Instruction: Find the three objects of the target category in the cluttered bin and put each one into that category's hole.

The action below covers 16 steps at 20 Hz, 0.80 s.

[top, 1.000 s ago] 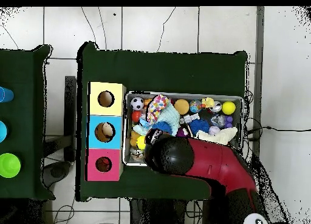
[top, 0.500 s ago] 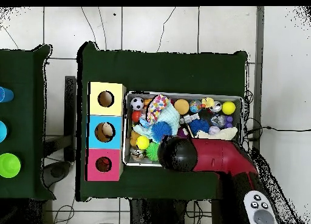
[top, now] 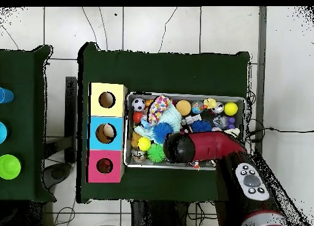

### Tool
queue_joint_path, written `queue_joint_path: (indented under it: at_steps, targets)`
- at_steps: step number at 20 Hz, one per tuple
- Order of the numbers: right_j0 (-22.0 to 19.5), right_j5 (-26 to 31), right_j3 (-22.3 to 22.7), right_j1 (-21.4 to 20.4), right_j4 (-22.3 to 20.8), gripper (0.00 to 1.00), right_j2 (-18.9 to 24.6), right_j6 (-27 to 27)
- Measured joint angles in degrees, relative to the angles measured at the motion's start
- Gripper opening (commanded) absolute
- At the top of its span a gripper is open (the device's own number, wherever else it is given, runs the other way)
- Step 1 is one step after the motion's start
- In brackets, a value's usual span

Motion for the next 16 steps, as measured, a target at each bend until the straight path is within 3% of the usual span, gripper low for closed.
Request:
queue_joint_path:
  at_steps: [4,8,16]
  targets:
    - [-0.1,-6.6,-3.0,6.2,-2.3,1.00,0.0,0.0]
    - [-0.8,-10.3,-4.1,9.2,-2.9,1.00,0.0,0.0]
    - [-3.1,-12.1,-4.5,10.7,-2.9,1.00,1.4,0.0]
